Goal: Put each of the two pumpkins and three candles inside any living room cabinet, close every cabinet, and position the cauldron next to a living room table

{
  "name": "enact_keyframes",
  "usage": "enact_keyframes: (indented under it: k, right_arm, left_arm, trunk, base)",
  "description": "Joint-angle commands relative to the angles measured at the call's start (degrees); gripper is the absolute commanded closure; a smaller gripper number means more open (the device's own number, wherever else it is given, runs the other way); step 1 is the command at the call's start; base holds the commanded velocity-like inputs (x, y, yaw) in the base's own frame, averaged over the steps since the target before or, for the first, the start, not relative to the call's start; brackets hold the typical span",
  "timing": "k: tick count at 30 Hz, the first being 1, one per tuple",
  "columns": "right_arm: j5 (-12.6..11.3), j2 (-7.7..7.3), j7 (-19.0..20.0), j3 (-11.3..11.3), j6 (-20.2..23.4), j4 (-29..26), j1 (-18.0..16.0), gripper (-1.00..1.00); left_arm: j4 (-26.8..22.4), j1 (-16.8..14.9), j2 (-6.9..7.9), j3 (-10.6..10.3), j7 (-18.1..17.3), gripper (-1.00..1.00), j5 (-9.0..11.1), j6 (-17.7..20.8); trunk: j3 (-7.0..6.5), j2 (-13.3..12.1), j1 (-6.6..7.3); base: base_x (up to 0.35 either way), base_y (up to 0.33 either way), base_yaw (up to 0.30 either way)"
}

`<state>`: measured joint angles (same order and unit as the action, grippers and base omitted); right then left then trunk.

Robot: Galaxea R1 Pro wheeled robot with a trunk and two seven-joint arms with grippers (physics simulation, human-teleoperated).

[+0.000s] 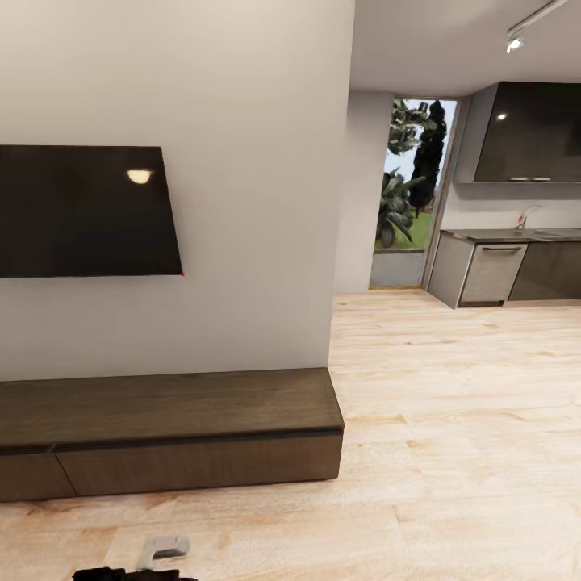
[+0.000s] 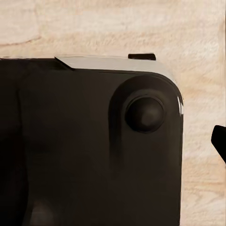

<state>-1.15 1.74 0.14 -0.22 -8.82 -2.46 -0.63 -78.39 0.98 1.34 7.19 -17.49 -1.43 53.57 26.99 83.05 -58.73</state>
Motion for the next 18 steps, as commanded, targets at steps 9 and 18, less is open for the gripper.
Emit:
enact_keyframes:
  k: [9, 18]
  right_arm:
    - [-4.06, 0.01, -0.86, -0.05, 16.22, -27.95, -0.15, -1.00]
    - [-6.92, 0.02, -5.39, 0.03, 27.62, -46.19, -4.10, -1.00]
  left_arm:
    - [-2.75, -3.44, -0.12, 0.10, -0.44, -1.00, -0.31, 3.11]
    - [-2.05, -3.87, 1.26, -0.11, -13.98, -1.00, 2.28, 3.36]
  trunk:
    - [0.05, 0.03, 0.00]
    - [0.05, 0.03, 0.00]
  base:
    - [0.000, 0.000, 0.000]
    - [0.000, 0.000, 0.000]
